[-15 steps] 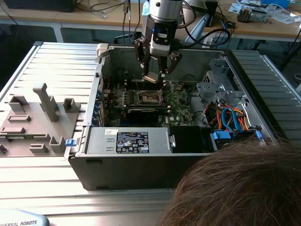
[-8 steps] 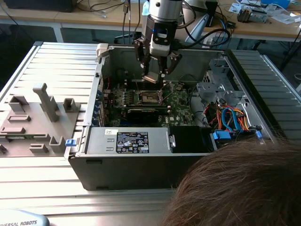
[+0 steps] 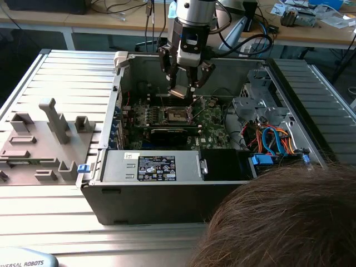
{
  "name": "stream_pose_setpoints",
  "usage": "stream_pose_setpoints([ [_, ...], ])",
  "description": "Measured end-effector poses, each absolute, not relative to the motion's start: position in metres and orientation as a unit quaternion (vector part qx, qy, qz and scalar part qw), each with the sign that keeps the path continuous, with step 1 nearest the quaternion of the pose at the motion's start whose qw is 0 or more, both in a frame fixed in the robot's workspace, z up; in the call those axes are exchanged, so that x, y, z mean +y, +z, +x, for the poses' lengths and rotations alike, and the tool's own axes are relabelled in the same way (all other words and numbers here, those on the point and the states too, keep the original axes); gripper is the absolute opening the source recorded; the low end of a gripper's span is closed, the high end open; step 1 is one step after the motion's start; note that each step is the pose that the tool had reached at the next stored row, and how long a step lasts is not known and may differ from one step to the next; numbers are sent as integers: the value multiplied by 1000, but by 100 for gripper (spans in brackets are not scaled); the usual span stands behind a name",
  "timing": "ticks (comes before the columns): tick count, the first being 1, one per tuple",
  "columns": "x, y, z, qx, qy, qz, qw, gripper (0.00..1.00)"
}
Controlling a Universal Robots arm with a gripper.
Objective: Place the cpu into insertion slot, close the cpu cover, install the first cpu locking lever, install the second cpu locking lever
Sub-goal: 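Place the cpu into insertion slot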
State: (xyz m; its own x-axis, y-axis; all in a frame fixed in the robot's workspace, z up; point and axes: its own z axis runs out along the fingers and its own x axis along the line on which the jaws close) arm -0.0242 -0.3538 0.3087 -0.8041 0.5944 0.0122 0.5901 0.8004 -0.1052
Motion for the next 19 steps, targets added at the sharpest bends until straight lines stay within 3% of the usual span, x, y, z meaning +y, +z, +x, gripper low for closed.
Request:
stream_pose_setpoints([
  [19,-354,307,-24,-946,50,-318,22,55],
])
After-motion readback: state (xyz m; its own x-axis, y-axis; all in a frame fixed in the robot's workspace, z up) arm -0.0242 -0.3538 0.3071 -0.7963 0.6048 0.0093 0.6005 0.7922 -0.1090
